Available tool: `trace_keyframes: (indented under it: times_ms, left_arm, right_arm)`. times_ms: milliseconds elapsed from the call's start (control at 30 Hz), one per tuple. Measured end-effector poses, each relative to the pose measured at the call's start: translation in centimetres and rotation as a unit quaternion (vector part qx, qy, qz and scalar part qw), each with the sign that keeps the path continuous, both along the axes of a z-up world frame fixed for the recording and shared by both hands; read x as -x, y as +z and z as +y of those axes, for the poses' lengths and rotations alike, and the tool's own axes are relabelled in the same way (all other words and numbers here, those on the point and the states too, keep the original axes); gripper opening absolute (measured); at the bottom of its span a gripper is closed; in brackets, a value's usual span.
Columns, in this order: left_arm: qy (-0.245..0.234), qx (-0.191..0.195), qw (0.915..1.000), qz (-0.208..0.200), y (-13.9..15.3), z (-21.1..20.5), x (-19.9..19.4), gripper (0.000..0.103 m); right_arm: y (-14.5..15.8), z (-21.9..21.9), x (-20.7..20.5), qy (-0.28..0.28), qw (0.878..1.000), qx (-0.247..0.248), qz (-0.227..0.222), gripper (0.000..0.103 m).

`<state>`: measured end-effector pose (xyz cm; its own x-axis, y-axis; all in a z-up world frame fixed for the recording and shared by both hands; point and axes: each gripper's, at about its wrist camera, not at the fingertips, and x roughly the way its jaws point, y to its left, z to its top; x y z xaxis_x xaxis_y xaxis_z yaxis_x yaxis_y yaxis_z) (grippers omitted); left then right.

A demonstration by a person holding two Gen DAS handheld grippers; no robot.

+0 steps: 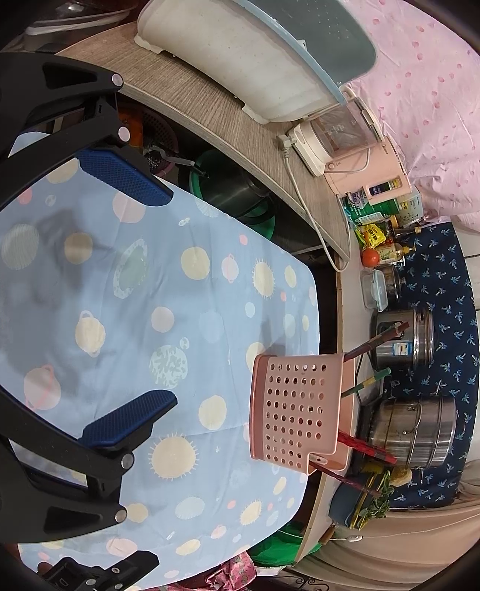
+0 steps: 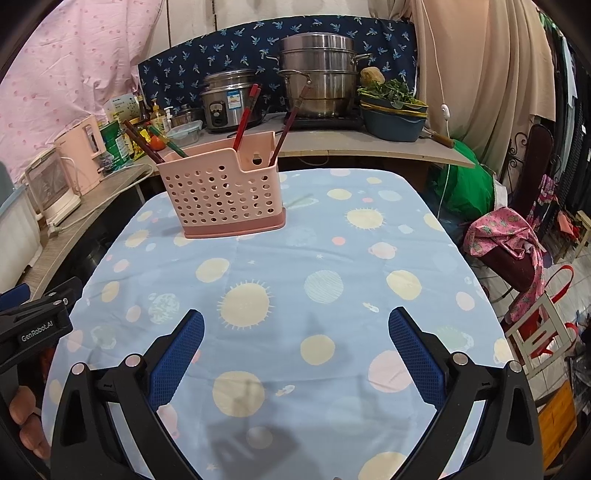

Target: Organize utensils

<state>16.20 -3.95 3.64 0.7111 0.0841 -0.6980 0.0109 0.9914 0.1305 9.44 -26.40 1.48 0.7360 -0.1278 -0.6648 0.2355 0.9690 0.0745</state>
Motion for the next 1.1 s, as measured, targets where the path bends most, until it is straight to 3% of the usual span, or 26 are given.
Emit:
trace_keyframes:
  times_ms: [1100]
  left_arm:
    - [-0.009, -0.011, 0.9999, -0.008, -0.08, -0.48, -0.95, 0.095]
  right_arm:
    - [-0.41, -0.17, -0.90, 0.004, 1.000, 0.001, 0.008, 0.096]
